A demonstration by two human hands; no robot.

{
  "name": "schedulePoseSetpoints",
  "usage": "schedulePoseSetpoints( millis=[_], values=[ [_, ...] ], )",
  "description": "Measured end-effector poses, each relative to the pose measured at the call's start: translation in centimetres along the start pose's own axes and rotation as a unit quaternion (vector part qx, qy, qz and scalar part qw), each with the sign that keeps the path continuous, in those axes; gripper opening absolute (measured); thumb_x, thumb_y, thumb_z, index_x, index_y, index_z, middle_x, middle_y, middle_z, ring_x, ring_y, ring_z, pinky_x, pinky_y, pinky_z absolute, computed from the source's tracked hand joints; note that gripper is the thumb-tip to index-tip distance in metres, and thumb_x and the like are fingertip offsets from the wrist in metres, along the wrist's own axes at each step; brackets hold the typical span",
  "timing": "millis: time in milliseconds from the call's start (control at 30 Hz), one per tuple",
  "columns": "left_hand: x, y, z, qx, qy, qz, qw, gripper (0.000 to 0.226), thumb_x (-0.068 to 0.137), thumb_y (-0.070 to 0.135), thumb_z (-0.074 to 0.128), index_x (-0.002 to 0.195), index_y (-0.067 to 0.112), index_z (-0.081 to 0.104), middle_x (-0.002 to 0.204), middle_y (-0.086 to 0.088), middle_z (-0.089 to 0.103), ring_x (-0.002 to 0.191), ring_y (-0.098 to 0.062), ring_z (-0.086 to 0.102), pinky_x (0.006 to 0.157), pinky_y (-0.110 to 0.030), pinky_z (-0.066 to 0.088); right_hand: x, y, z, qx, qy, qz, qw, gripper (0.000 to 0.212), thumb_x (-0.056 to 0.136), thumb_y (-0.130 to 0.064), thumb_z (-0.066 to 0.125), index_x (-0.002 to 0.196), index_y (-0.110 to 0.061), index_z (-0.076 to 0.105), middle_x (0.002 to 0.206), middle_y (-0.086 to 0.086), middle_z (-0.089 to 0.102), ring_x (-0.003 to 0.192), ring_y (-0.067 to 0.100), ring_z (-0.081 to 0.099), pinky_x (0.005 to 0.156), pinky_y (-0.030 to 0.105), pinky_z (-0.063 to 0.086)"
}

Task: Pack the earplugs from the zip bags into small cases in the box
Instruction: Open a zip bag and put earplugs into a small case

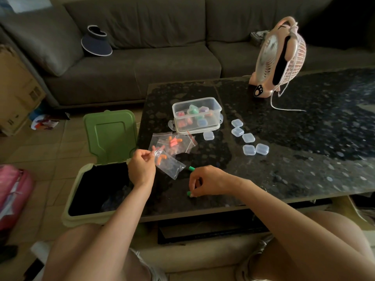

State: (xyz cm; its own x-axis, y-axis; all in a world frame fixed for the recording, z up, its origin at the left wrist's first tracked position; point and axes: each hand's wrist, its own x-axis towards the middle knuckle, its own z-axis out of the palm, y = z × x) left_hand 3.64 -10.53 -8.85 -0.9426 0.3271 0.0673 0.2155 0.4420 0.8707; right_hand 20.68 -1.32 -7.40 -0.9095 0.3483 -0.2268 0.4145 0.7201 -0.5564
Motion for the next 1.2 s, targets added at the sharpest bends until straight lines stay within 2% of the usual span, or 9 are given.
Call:
schedulePoseSetpoints(
  millis=[233,400,533,600,700,767,833,967,1200],
  values=[
    [0.6,-1.0,-0.1,0.057,-0.004,-0.012,0.998,0.020,0.081,0.023,0.071,0.094,0.016,0.058,0.105,-0.006,0.064,0.101,-0.028,0.058,0.083,-0.045,0.051,0.9,0.9,-1.3,0.013,0.153,0.075,0.985,0.017,0.081,-0.033,0.070,0.086,-0.019,0.060,0.087,-0.007,0.060,0.082,0.015,0.060,0.075,0.031,0.051],
    [0.3,-1.1,0.0,0.091,0.017,0.109,0.990,0.021,0.082,0.017,0.069,0.100,0.012,0.060,0.109,-0.008,0.058,0.105,-0.027,0.052,0.086,-0.045,0.048,1.7,0.7,-0.1,-0.033,0.195,0.069,0.978,0.018,0.084,-0.031,0.068,0.093,-0.019,0.058,0.098,-0.005,0.055,0.084,0.014,0.056,0.068,0.025,0.041],
    [-0.4,-0.5,0.6,0.037,-0.076,0.163,0.983,0.012,0.082,0.009,0.069,0.083,0.016,0.059,0.099,-0.005,0.066,0.090,-0.019,0.062,0.075,-0.036,0.053,2.3,0.7,0.5,-0.041,0.181,0.053,0.981,0.017,0.083,-0.020,0.068,0.095,-0.017,0.056,0.104,0.001,0.056,0.090,0.020,0.058,0.068,0.024,0.039],
    [-0.8,-0.2,1.1,0.034,-0.134,0.192,0.972,0.016,0.080,0.004,0.069,0.081,0.017,0.059,0.099,-0.006,0.068,0.095,-0.021,0.063,0.088,-0.038,0.051,2.4,0.7,0.5,-0.036,0.180,0.049,0.982,0.017,0.081,-0.018,0.069,0.091,-0.018,0.055,0.103,0.002,0.057,0.091,0.021,0.058,0.069,0.026,0.042],
    [-1.5,-0.1,1.9,0.107,-0.172,0.279,0.939,0.016,0.077,0.009,0.073,0.084,0.018,0.062,0.102,-0.003,0.068,0.118,-0.029,0.053,0.119,-0.043,0.013,2.4,1.2,0.2,-0.031,0.195,0.052,0.979,0.017,0.078,-0.011,0.070,0.089,-0.017,0.057,0.102,0.003,0.056,0.090,0.023,0.058,0.072,0.030,0.047],
    [-2.2,0.3,2.0,0.161,-0.178,0.333,0.912,0.018,0.076,0.015,0.075,0.091,0.017,0.065,0.107,0.000,0.067,0.121,-0.025,0.048,0.114,-0.027,-0.003,2.2,1.8,-0.2,-0.028,0.211,0.058,0.975,0.020,0.074,-0.007,0.073,0.089,-0.014,0.061,0.100,0.004,0.055,0.089,0.025,0.059,0.074,0.033,0.048],
    [-2.8,0.6,2.2,0.181,-0.183,0.383,0.887,0.024,0.075,0.020,0.076,0.096,0.017,0.066,0.105,0.002,0.065,0.114,-0.023,0.051,0.103,-0.018,0.011,2.1,2.4,-0.4,-0.020,0.205,0.065,0.976,0.024,0.071,-0.011,0.078,0.090,-0.013,0.064,0.100,0.004,0.055,0.088,0.025,0.060,0.077,0.035,0.050],
    [-3.7,1.3,2.9,0.204,-0.205,0.399,0.870,0.031,0.077,0.028,0.073,0.105,0.017,0.064,0.109,0.003,0.063,0.107,-0.020,0.049,0.082,-0.025,0.029,1.6,2.7,-0.3,-0.021,0.190,0.065,0.979,0.031,0.072,-0.021,0.079,0.099,-0.015,0.067,0.102,0.004,0.053,0.089,0.023,0.059,0.079,0.033,0.049],
    [-4.1,1.5,4.1,0.244,-0.228,0.399,0.854,0.043,0.078,0.044,0.069,0.114,0.022,0.059,0.118,0.005,0.057,0.113,-0.016,0.043,0.093,-0.027,0.032,0.2,2.8,-3.2,0.050,0.257,0.093,0.960,0.015,0.076,-0.018,0.075,0.090,-0.017,0.070,0.093,-0.001,0.060,0.081,0.012,0.058,0.080,0.029,0.051]
  ],
)
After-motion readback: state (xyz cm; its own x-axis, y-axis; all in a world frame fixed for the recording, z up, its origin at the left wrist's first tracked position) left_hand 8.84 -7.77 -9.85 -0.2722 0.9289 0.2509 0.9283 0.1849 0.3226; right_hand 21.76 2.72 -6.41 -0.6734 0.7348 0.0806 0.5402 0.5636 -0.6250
